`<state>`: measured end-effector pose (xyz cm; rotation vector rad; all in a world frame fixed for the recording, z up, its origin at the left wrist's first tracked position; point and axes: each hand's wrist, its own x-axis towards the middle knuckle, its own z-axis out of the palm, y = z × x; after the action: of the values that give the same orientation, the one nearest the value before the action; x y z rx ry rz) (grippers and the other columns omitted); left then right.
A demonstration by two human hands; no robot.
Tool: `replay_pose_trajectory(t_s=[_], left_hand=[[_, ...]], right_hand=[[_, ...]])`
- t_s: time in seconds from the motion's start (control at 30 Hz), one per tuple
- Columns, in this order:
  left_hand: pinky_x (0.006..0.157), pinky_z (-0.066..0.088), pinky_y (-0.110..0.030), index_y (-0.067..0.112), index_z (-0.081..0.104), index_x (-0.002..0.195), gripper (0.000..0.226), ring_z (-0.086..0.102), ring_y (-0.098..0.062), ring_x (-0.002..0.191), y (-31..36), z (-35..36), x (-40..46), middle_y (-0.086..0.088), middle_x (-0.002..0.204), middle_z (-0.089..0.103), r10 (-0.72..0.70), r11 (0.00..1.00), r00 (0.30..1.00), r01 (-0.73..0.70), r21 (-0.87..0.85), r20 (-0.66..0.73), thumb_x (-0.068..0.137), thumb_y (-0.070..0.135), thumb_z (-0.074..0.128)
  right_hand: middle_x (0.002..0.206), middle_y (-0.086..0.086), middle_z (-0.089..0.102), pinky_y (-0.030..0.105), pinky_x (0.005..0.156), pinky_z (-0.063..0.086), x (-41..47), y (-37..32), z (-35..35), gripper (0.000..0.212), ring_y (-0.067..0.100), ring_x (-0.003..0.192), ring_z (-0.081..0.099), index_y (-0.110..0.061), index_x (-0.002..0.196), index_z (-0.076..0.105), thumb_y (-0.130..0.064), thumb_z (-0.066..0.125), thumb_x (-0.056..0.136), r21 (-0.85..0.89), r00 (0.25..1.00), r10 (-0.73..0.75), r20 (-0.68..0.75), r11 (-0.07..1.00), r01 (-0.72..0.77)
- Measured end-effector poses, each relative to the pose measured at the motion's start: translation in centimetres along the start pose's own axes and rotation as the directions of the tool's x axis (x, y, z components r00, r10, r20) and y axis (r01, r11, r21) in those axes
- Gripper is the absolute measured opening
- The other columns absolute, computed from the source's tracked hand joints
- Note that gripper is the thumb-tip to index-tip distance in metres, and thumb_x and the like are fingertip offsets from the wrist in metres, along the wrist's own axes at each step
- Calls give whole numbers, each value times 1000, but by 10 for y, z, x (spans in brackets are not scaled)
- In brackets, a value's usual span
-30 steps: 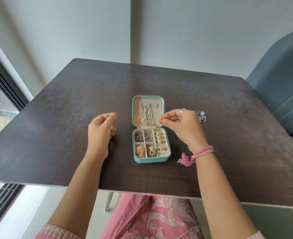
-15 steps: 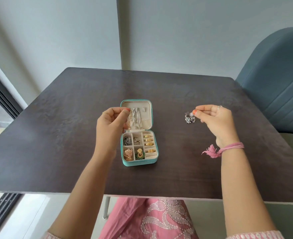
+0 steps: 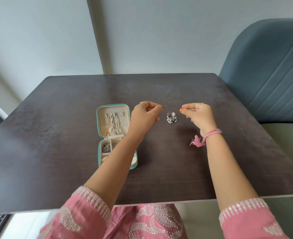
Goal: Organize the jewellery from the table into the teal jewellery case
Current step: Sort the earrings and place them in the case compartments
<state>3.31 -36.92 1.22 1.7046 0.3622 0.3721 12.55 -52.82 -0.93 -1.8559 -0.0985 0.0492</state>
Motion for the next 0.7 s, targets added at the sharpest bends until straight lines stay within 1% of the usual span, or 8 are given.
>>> replay_pose_trajectory(t_s=[0.07, 0.13, 0.23, 0.27, 0.33, 0.43, 0.53, 0.7], left_hand=[[58, 50, -23, 14, 64, 78, 8, 58, -8, 54, -3, 11, 13, 2, 60, 60, -31, 998, 999, 29, 55, 26, 85, 18, 63], [68, 55, -28, 16, 63, 75, 10, 62, -12, 61, -8, 21, 27, 1, 66, 63, -71, 991, 996, 66, 116, 45, 85, 19, 62], [83, 56, -37, 19, 62, 71, 12, 68, -21, 84, -15, 32, 43, -4, 80, 69, -111, 962, 992, 90, 259, 65, 83, 22, 60], [86, 55, -36, 18, 64, 74, 11, 67, -24, 93, -16, 34, 45, -6, 88, 71, -120, 942, 990, 88, 323, 80, 84, 21, 60], [87, 50, -28, 15, 70, 90, 14, 62, -25, 104, -17, 40, 48, -9, 103, 70, -125, 894, 988, 71, 441, 95, 87, 18, 57], [83, 44, -24, 9, 71, 101, 21, 59, -24, 108, -19, 45, 54, -10, 108, 69, -113, 860, 988, 45, 509, 103, 87, 17, 56], [80, 43, -23, 13, 71, 105, 24, 59, -21, 109, -22, 51, 57, -6, 110, 69, -119, 819, 982, 15, 574, 144, 87, 22, 60], [83, 51, -29, 14, 73, 99, 19, 62, -24, 104, -25, 57, 60, -9, 105, 71, -86, 773, 986, -27, 633, 146, 86, 23, 63]], right_hand=[[69, -5, 62, 6, 47, 37, 8, 7, 4, 14, -2, 50, 52, -5, 96, 71, -7, 70, 82, -39, 1000, 19, 18, 999, -18], [70, -5, 63, 8, 54, 40, 16, 12, 7, 16, -4, 52, 53, -2, 97, 72, -7, 70, 82, -89, 1000, 10, 26, 996, -7], [80, 2, 70, 25, 75, 49, 23, 16, 11, 14, 10, 74, 63, -7, 91, 75, -14, 72, 80, -189, 998, -32, 48, 981, 40], [86, 4, 73, 31, 82, 51, 24, 16, 13, 13, 16, 84, 65, -10, 89, 77, -17, 72, 79, -247, 997, -44, 61, 967, 58], [93, 6, 75, 35, 90, 50, 25, 15, 14, 12, 20, 96, 66, -15, 86, 78, -21, 73, 78, -347, 993, -60, 97, 933, 90], [98, 7, 74, 27, 83, 47, 27, 9, 14, 17, 22, 100, 64, -15, 91, 78, -26, 73, 79, -437, 991, -44, 129, 894, 97], [102, 6, 73, 21, 75, 42, 28, 3, 15, 19, 21, 102, 63, -15, 94, 78, -28, 72, 81, -486, 992, -5, 130, 871, 68], [105, 4, 72, 21, 81, 41, 29, 3, 19, 17, 21, 106, 61, -17, 95, 77, -23, 70, 81, -496, 992, 11, 126, 867, 53]])
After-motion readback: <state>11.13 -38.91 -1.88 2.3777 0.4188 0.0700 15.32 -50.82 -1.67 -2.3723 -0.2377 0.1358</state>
